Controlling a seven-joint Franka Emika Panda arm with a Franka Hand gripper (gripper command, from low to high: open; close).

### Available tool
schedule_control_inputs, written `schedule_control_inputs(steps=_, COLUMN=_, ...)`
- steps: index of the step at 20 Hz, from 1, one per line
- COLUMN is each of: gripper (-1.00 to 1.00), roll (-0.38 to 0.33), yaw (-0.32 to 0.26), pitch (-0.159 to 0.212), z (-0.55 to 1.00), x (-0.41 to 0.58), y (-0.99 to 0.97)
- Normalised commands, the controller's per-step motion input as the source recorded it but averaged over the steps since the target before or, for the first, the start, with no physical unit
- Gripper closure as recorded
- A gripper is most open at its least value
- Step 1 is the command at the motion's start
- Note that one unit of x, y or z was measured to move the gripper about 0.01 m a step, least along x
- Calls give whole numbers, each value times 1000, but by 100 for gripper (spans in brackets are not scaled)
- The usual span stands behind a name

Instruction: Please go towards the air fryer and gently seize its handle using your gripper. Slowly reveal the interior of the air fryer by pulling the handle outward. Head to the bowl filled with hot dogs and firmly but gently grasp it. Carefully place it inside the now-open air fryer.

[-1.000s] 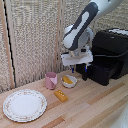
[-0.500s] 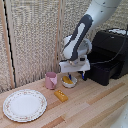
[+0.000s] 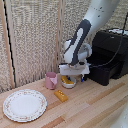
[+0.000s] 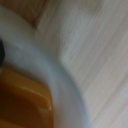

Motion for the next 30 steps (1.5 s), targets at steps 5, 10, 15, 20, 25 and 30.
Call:
schedule_control_inputs(steps=5, gripper=100, roll=14, yaw=105, pitch=-70, z=-259, x=69, y=-93)
schedule_control_inputs(steps=10, gripper=100, roll=7, yaw=16, pitch=-73, z=-10, x=31, y=0)
schedule_control_inputs(steps=15, gripper=100, roll=0, yaw=-13, pitch=-109, z=92, x=2, y=33)
schedule_control_inputs(steps=20, gripper=100, roll=6, yaw=-48, pitch=-155, z=169, x=0, y=6)
schedule_control_inputs(steps=25, gripper=100, roll=31, yaw=-80, pitch=-188, z=425, x=10, y=0)
schedule_control_inputs(steps=30, gripper=100, roll=33, yaw=-113, pitch=-154, z=649, x=133, y=0)
